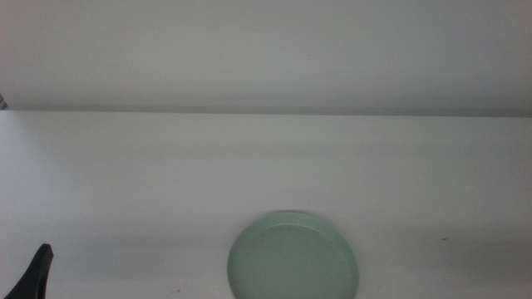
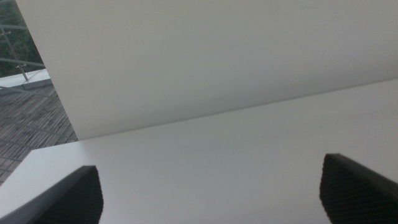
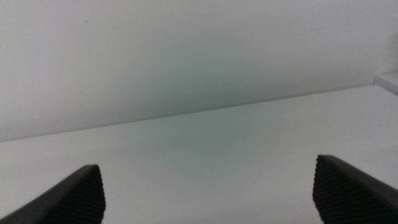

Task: Stack the three bowls on top of each other.

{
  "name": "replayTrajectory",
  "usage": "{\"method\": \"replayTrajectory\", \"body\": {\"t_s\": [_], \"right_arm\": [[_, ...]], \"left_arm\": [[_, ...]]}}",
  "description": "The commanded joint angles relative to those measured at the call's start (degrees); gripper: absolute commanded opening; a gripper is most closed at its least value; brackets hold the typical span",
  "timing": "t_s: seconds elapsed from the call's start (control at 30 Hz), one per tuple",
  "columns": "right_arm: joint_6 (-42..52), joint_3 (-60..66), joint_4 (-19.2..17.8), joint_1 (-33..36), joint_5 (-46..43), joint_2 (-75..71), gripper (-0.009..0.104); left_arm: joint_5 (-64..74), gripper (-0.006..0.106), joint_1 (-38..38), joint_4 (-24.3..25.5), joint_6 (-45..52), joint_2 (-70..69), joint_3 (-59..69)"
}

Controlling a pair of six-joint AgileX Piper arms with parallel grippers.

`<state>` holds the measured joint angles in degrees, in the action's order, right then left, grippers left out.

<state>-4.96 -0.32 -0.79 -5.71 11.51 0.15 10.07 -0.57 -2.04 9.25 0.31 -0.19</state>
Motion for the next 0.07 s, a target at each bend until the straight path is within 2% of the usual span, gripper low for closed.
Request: {"method": "replayTrajectory", "body": {"t_s": [0.0, 0.03], "right_arm": [[0.3, 0.7, -0.6, -0.5, -0.4, -2.2, 0.089], [0.3, 0.7, -0.6, -0.5, -0.4, -2.2, 0.089]], "left_arm": [[0.1, 0.094, 0.0, 0.1, -0.2, -2.4, 2.3], [0.1, 0.094, 0.0, 0.1, -0.2, -2.4, 2.3]]}}
